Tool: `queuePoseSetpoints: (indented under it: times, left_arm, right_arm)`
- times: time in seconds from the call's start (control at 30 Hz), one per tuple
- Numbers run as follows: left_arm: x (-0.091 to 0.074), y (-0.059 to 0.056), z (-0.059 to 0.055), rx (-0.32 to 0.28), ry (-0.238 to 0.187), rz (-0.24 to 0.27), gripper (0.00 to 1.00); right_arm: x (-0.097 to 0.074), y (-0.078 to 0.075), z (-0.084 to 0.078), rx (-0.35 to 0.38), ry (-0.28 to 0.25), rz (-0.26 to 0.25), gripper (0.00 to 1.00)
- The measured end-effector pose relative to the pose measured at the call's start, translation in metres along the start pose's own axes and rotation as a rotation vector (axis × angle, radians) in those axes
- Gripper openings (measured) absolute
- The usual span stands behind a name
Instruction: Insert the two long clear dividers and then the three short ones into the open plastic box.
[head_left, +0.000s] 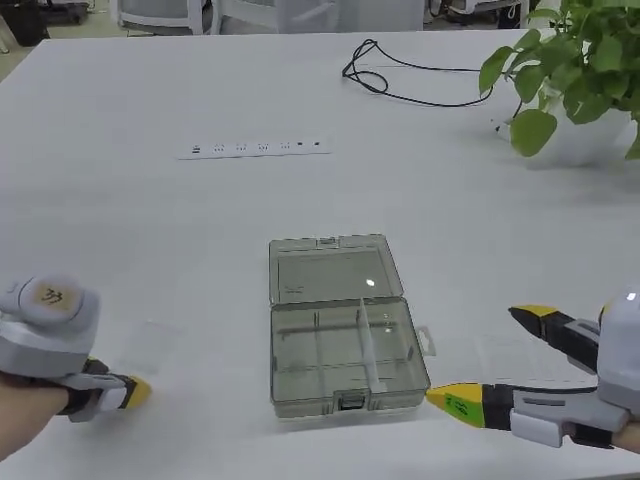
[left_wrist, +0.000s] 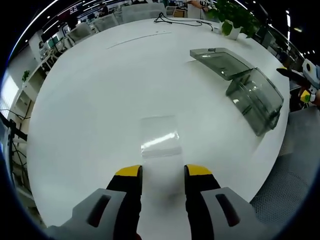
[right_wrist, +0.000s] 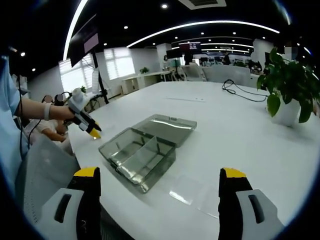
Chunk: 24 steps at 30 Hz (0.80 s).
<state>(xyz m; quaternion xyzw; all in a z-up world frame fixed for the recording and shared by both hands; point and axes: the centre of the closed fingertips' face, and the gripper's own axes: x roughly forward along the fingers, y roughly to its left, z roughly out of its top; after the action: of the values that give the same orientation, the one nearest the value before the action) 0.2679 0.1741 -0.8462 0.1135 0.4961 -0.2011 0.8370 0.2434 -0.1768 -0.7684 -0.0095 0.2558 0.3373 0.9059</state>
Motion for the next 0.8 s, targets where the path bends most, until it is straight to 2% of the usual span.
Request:
queuePoseSetpoints:
  times: [0.07,0.2,0.5,0.8]
  left_arm:
    - [-0.0020,0.0007,0.0023,-0.020,-0.015,-0.004,0.30]
    - [-0.0016,0.0006,-0.0001,-0.020,-0.009,-0.006,0.30]
    - [-0.0024,-0.0012,-0.0005,-0.038,-0.026,-0.014,0.30]
    - [-0.0047,-0.0011,0.0005,-0.117,-0.071,-0.031,0.30]
  right_arm:
    - [0.0007,0.0015,-0.0004,0.001,0.002,0.005,0.99]
    - [0.0024,0.0043,0.0005,-0.002,0.003,0.012,0.99]
    - [0.0045,0.0061,0.0038,-0.003,0.004,0.019,0.98]
    - [0.0073,0.0082,0.0010,0.010,0.014,0.021,0.98]
